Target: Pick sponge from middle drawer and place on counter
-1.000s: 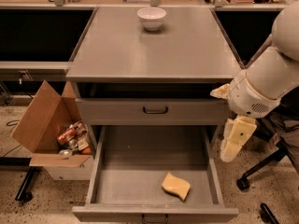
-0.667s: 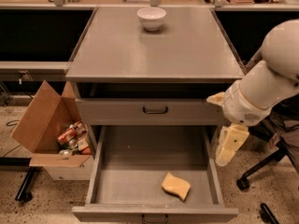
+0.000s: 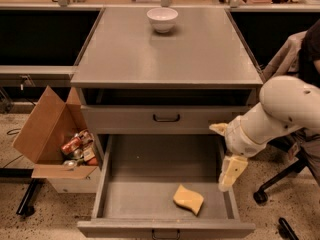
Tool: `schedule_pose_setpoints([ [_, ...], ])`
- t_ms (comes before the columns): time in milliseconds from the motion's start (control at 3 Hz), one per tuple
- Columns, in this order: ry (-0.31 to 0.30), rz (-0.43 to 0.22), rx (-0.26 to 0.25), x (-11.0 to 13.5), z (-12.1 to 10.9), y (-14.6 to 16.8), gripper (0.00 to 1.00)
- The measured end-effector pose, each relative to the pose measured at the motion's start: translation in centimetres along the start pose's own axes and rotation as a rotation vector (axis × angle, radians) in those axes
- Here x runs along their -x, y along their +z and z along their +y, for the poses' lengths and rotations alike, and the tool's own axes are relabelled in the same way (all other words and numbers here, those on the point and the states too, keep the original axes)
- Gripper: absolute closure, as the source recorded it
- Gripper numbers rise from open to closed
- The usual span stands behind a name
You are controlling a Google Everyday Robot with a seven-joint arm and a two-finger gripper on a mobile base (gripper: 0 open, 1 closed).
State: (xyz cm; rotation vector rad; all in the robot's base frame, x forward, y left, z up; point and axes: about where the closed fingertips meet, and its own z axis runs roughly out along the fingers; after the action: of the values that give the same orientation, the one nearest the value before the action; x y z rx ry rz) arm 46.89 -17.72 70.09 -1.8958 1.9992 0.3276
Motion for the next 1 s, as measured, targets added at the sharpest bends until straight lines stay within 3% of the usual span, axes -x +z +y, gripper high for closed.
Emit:
schedule_pose_setpoints([
  [333, 0.008, -0.022, 0.022, -1.7, 0.0, 4.5, 0.00],
  [667, 0.058, -0.068, 0.060, -3.2, 0.5, 9.8, 0.00],
  [1000, 0.058, -0.068, 0.060, -3.2, 0.5, 9.8, 0.00],
])
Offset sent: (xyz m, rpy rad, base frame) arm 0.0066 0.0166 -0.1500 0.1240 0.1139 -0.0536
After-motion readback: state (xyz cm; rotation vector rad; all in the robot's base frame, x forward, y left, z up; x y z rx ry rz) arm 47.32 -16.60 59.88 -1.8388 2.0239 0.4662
